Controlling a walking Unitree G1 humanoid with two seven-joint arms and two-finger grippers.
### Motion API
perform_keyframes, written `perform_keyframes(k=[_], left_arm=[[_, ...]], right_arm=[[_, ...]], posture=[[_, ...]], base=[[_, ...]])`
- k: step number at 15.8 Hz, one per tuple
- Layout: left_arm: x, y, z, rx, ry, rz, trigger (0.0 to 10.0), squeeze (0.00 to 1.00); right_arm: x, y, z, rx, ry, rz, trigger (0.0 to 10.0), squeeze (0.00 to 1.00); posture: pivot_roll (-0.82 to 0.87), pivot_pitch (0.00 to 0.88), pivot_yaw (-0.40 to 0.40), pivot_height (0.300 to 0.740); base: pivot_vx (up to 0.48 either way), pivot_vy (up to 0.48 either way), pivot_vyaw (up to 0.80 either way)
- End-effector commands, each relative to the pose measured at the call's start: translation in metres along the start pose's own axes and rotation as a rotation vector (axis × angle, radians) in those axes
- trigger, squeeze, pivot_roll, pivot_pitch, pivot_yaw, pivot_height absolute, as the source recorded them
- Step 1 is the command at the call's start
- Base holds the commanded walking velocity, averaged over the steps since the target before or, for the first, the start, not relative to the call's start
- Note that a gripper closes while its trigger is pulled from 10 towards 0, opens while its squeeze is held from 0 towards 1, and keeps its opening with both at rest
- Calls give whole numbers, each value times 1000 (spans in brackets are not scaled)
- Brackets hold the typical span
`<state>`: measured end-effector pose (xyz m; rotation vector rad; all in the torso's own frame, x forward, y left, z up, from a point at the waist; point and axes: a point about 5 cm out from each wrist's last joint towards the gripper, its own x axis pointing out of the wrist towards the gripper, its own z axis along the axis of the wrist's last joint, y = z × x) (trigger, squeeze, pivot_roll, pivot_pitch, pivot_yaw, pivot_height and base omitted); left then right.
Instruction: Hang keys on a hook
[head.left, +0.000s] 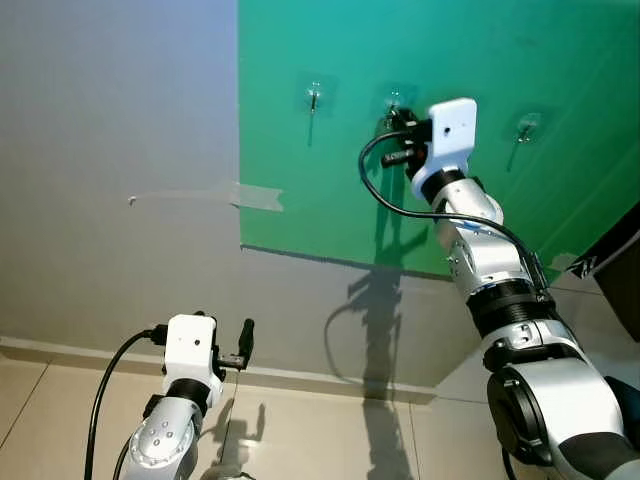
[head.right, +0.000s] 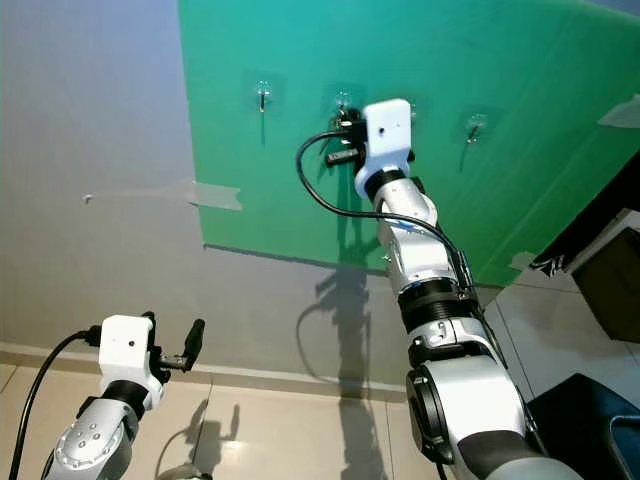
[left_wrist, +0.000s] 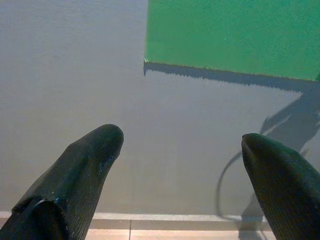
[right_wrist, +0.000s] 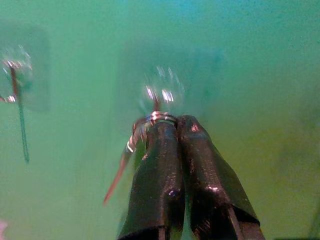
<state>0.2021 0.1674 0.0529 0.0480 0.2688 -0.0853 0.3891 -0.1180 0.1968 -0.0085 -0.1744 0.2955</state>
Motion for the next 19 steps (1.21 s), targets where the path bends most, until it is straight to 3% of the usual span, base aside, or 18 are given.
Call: perform_keyframes(k=[1, 3, 10, 13, 14, 15, 17, 19], left_arm=[[0, -2, 4, -2, -10, -1, 10000, 0], [0, -2, 4, -3, -10, 0, 10000, 0], [1, -5, 4, -7, -9, 0, 10000, 0], [4, -3, 5, 0, -18, 3, 10000, 0], [7, -2, 7, 5, -26, 3, 10000, 0], [10, -1, 7, 8, -28, 0, 10000, 0], [14, 1, 9, 20, -35, -2, 10000, 0], [24, 9, 12, 23, -37, -8, 10000, 0]], right_arm=[[-2, -4, -7, 53, 47, -3, 10000, 0], [-3, 1, -12, 116, 87, 25, 10000, 0], [-5, -1, -14, 99, 114, 31, 10000, 0], [-11, -14, -10, 54, 49, -91, 10000, 0], [-15, -22, -3, -33, -11, -152, 10000, 0], [-21, -27, -1, -43, -41, -175, 10000, 0], [-33, -33, -6, -26, -41, -194, 10000, 0], [-60, -43, -29, 36, 17, -271, 10000, 0]], posture=[[141, 0, -133, 740], [140, 0, -134, 740], [135, 0, -137, 740], [132, 0, -133, 740], [129, 0, -131, 740], [121, 0, -122, 740], [109, 0, -107, 740], [83, 0, -77, 740]], base=[[0, 0, 0], [0, 0, 0], [0, 0, 0], [0, 0, 0], [0, 0, 0], [0, 0, 0], [0, 0, 0], [0, 0, 0]])
